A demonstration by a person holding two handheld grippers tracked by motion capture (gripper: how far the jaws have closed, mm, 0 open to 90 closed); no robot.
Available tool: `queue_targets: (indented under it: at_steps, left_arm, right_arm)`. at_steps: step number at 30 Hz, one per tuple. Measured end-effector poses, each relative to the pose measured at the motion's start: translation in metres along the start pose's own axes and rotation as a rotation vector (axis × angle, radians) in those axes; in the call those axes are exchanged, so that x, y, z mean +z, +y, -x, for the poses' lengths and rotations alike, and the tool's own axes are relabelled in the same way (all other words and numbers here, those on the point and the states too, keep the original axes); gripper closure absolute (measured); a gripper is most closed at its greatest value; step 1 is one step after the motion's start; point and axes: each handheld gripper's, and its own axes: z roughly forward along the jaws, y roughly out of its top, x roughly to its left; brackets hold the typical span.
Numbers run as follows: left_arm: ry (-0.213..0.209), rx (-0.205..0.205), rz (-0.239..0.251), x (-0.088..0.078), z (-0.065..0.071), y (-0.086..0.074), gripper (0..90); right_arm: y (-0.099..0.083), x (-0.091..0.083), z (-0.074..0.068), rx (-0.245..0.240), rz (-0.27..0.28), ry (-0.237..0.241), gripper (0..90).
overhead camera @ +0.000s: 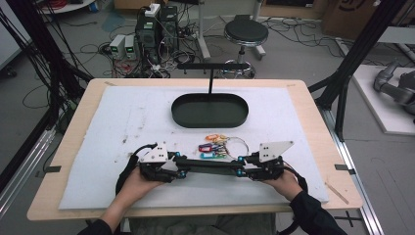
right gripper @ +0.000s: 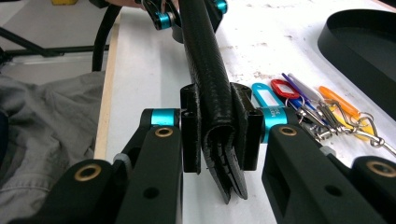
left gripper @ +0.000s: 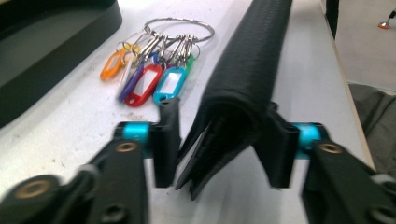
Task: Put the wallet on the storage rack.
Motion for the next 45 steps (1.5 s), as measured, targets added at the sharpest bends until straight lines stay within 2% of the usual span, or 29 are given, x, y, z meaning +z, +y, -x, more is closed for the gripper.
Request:
queue_targets:
  at_steps: [2,6,8,10,11,13,15,16,17,20,21,22,26,27,28,29,30,31,32,33,35,38,45]
  left_arm:
    - [-0.002,0.012,0.005,0.000,-0.001,0.000,63.9]
    - [-0.034,0.026,0.033,-0.001,-0.002,-0.001,72.3]
    - [-0.038,0.022,0.039,-0.002,-0.001,0.000,74.3]
    - [-0.049,0.024,0.047,-0.002,0.000,0.001,74.9]
    - [-0.052,0.020,0.055,-0.002,0.001,0.002,75.1]
    - [-0.052,0.022,0.064,-0.003,0.002,0.003,75.4]
    - [-0.052,0.029,0.071,-0.005,0.002,0.004,75.6]
    - [-0.052,0.029,0.071,-0.005,0.002,0.004,75.6]
    - [-0.046,0.025,0.085,-0.007,0.003,0.006,75.6]
    - [-0.040,0.023,0.104,-0.010,0.001,0.009,75.7]
    - [-0.023,0.020,0.121,-0.014,0.001,0.012,75.7]
    - [-0.023,0.020,0.121,-0.014,0.001,0.012,75.7]
    - [0.007,0.004,0.182,-0.026,-0.003,0.022,75.7]
    - [0.017,0.004,0.188,-0.028,-0.003,0.024,75.7]
    - [0.017,0.004,0.188,-0.028,-0.003,0.024,75.7]
    - [0.034,-0.001,0.200,-0.031,-0.005,0.028,75.7]
    - [0.034,-0.001,0.200,-0.031,-0.005,0.028,75.7]
    - [0.052,-0.002,0.209,-0.034,-0.007,0.032,75.7]
    - [0.052,-0.002,0.209,-0.034,-0.007,0.032,75.7]
    - [0.065,-0.004,0.213,-0.034,-0.008,0.034,75.7]
    - [0.080,-0.002,0.213,-0.035,-0.011,0.038,75.7]
    - [0.105,0.002,0.211,-0.035,-0.015,0.044,75.7]
    - [0.164,0.014,0.218,-0.025,-0.030,0.061,75.7]
  right_arm:
    - [0.000,0.000,0.001,0.011,0.002,0.001,76.0]
    - [-0.002,-0.002,0.006,0.068,0.012,-0.009,72.5]
    - [-0.002,-0.002,0.008,0.091,0.016,-0.029,67.6]
    - [-0.002,-0.003,0.008,0.101,0.019,-0.028,66.3]
    - [-0.003,-0.004,0.009,0.106,0.025,-0.049,60.3]
    - [-0.002,-0.007,0.010,0.117,0.049,-0.054,57.9]
    - [-0.002,-0.013,0.010,0.124,0.078,-0.088,52.2]
    - [-0.002,-0.013,0.010,0.124,0.078,-0.088,52.2]
    - [-0.002,-0.019,0.012,0.138,0.111,-0.124,48.5]
    - [-0.004,-0.028,0.015,0.159,0.150,-0.192,43.0]
    - [-0.004,-0.031,0.015,0.168,0.161,-0.213,42.5]
    - [-0.005,-0.034,0.016,0.169,0.172,-0.243,42.4]
    - [-0.009,-0.046,0.018,0.197,0.199,-0.353,41.7]
    - [-0.010,-0.048,0.019,0.206,0.204,-0.376,41.6]
    - [-0.010,-0.048,0.019,0.206,0.204,-0.376,41.6]
    - [-0.012,-0.054,0.021,0.222,0.219,-0.421,41.2]
    - [-0.014,-0.056,0.022,0.231,0.225,-0.439,40.6]
    - [-0.015,-0.059,0.022,0.241,0.229,-0.458,40.5]
    - [-0.015,-0.059,0.022,0.241,0.229,-0.458,40.5]
    - [-0.016,-0.063,0.023,0.255,0.234,-0.498,40.1]
    - [-0.018,-0.066,0.024,0.262,0.235,-0.536,39.7]
    - [-0.020,-0.070,0.026,0.275,0.237,-0.568,39.6]
    - [-0.024,-0.076,0.027,0.283,0.241,-0.606,39.5]
